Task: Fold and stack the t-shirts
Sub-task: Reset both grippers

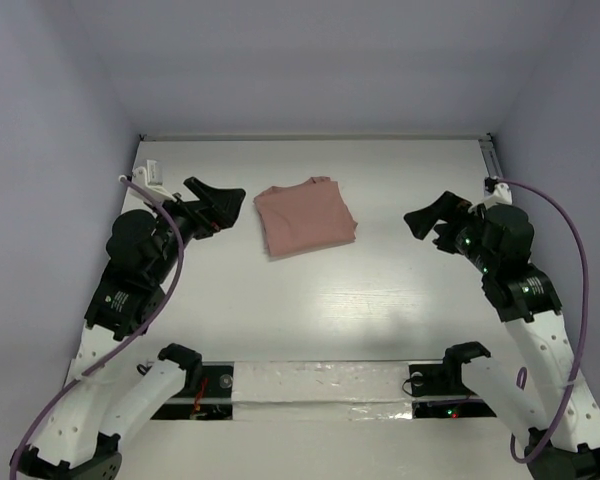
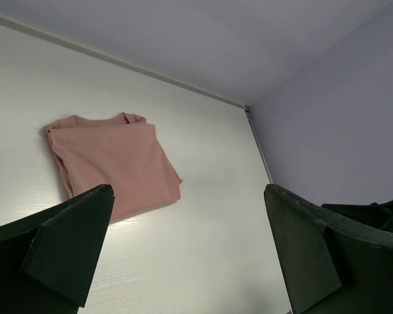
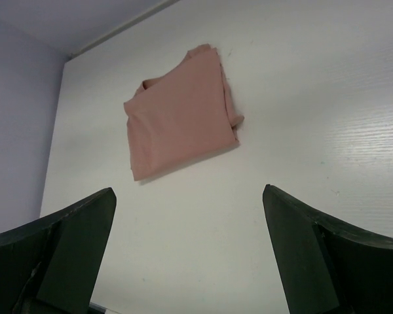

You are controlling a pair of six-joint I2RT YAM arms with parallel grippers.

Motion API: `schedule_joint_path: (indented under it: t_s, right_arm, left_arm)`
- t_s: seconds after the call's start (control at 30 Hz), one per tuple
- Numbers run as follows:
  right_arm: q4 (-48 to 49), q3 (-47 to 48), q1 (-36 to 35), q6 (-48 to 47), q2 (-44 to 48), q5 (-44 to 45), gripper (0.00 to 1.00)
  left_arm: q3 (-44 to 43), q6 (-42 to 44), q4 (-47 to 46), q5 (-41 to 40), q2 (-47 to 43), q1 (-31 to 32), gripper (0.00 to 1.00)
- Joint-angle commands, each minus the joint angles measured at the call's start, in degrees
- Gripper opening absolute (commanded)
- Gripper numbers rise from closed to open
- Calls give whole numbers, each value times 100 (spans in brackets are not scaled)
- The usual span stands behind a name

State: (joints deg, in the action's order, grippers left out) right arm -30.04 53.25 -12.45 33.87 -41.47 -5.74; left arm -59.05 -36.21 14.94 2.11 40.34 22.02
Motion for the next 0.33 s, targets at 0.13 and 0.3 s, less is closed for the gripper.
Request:
schedule_joint_path:
  t_s: [0.13, 0.3]
  right_arm:
    - [191, 387, -12, -152, -36, 64, 100]
    - [244, 492, -12, -161, -133, 38, 100]
  left_arm:
    - [-212, 228, -176, 26, 9, -22, 99]
    - [-318, 369, -176, -9, 132, -22, 99]
